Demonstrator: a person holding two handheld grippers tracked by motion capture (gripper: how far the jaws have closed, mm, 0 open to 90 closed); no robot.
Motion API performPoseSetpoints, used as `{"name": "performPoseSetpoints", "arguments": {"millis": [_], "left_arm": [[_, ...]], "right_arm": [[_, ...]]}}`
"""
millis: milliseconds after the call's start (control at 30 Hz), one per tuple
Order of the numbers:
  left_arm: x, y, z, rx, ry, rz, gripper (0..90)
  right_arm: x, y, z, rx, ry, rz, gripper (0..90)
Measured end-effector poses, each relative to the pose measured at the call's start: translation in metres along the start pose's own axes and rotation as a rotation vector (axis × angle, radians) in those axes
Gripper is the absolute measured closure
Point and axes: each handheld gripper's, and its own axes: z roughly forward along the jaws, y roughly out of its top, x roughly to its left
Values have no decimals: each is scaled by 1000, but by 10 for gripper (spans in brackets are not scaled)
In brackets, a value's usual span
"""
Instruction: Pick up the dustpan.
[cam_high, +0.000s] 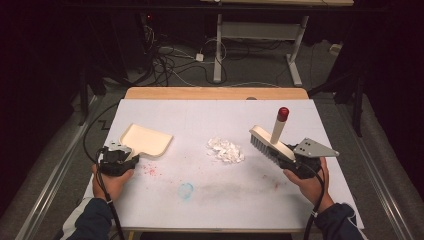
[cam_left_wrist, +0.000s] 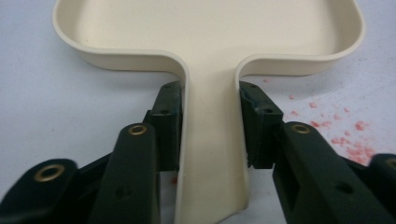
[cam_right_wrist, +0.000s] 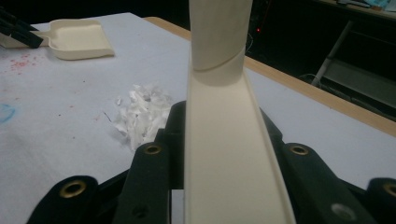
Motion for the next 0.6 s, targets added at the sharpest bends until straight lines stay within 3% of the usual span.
{"name": "performPoseSetpoints", "arguments": {"millis": [333, 467, 600], "left_arm": [[0, 6, -2, 29, 2, 50, 637], [-5, 9, -8, 54, -3, 111, 638], [-12, 11, -14, 81, -51, 169, 639]], "right_arm": [[-1, -1, 2, 7, 1, 5, 677], [-7, -2, 3, 4, -6, 34, 677], [-13, -1, 10, -14, -10, 87, 677]]}}
